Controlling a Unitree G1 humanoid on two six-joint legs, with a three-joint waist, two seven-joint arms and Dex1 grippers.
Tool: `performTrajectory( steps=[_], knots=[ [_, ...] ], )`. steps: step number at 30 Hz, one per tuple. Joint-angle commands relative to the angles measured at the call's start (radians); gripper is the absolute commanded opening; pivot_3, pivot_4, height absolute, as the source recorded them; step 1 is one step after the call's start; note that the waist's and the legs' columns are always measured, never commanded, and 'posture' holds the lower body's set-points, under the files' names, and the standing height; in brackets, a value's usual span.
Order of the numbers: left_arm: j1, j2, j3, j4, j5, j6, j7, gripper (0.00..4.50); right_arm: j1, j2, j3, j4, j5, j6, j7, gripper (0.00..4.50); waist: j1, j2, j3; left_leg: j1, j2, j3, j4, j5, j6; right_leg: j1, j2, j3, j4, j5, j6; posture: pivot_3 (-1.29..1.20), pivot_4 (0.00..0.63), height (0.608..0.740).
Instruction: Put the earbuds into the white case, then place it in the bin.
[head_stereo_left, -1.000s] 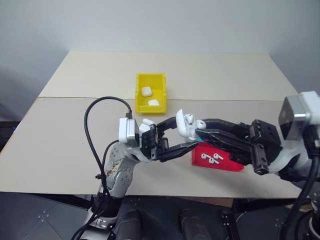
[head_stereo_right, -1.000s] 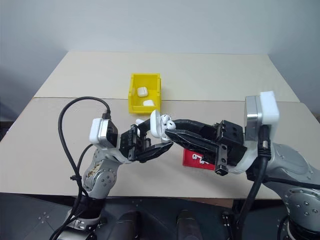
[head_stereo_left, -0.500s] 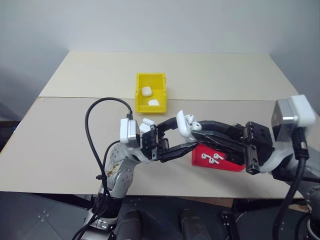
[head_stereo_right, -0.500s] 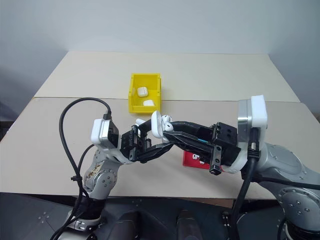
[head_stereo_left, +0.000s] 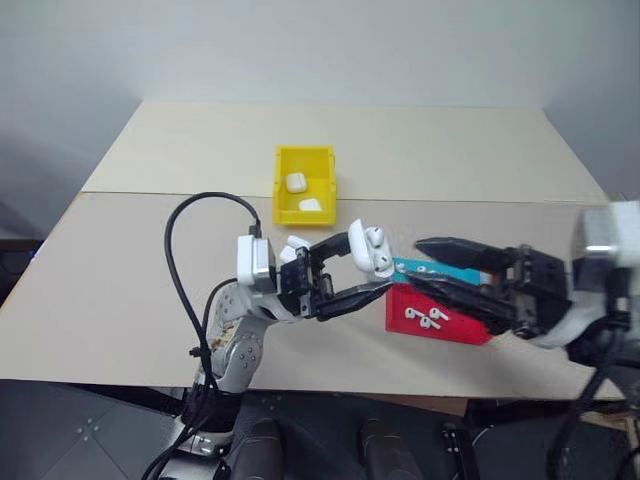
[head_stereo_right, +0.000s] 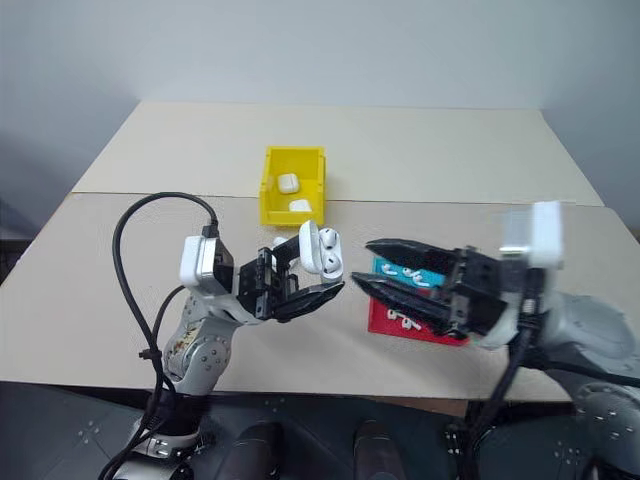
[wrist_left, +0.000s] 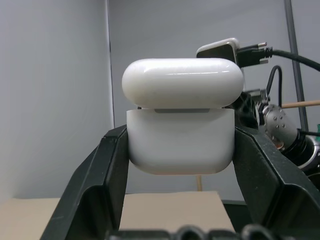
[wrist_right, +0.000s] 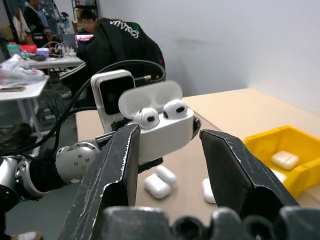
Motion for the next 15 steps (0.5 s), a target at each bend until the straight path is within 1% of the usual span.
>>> performTrajectory(
  steps=[1, 2, 5, 6, 7, 10, 15],
  knots=[
    [-0.060, 0.012, -0.007, 0.102, 0.083, -0.079, -0.041, 2.78, -0.150, -0.122, -0.035, 0.057, 0.049, 0.013, 0.034, 2.37, -0.008, 0.000, 0.000, 0.000, 0.000, 0.000, 0.000, 0.000, 0.000, 0.000, 0.000, 0.000, 0.000, 0.000, 0.000, 0.00, 0.150, 0.740],
    [-0.081, 0.015, -0.011, 0.137, 0.113, -0.102, -0.043, 2.78, -0.206, -0.162, -0.008, 0.081, 0.047, 0.031, 0.042, 2.37, -0.010, 0.002, 0.000, 0.000, 0.000, 0.001, 0.000, 0.000, 0.000, 0.000, 0.000, 0.001, 0.000, 0.000, 0.000, 0.00, 0.150, 0.740],
    [-0.148, 0.003, -0.014, 0.240, 0.166, -0.172, -0.060, 2.78, -0.354, -0.230, 0.088, 0.132, 0.022, 0.066, 0.058, 1.76, -0.008, -0.001, 0.001, 0.001, 0.001, 0.001, -0.002, 0.001, 0.002, -0.001, 0.001, 0.000, -0.001, 0.000, 0.000, 0.00, 0.150, 0.740],
    [-0.164, -0.002, -0.014, 0.265, 0.170, -0.190, -0.071, 2.78, -0.395, -0.242, 0.116, 0.145, 0.013, 0.076, 0.063, 1.50, -0.007, -0.001, 0.001, 0.000, 0.001, 0.001, -0.002, 0.001, 0.002, -0.001, 0.001, 0.000, -0.002, 0.000, 0.000, 0.00, 0.150, 0.740],
    [-0.181, -0.004, -0.018, 0.285, 0.188, -0.203, -0.070, 2.78, -0.446, -0.246, 0.155, 0.156, -0.004, 0.083, 0.065, 1.09, -0.006, -0.001, 0.001, -0.001, 0.001, 0.001, -0.002, 0.001, 0.002, -0.001, 0.001, 0.000, -0.003, 0.001, 0.000, 0.00, 0.150, 0.740],
    [-0.226, -0.015, -0.034, 0.349, 0.246, -0.254, -0.057, 2.78, -0.560, -0.231, 0.266, 0.179, -0.069, 0.107, 0.066, 0.07, -0.005, -0.001, 0.001, -0.003, 0.000, 0.001, -0.002, 0.001, 0.002, -0.003, 0.000, 0.000, -0.004, 0.003, -0.002, 0.00, 0.150, 0.740],
    [-0.273, -0.041, -0.042, 0.393, 0.297, -0.287, -0.019, 2.78, -0.618, -0.202, 0.401, 0.170, -0.207, 0.104, 0.109, 0.03, 0.002, -0.001, 0.001, -0.006, 0.000, 0.000, -0.002, 0.001, 0.002, -0.005, 0.000, -0.001, -0.004, 0.004, -0.005, 0.00, 0.150, 0.740]
  ],
)
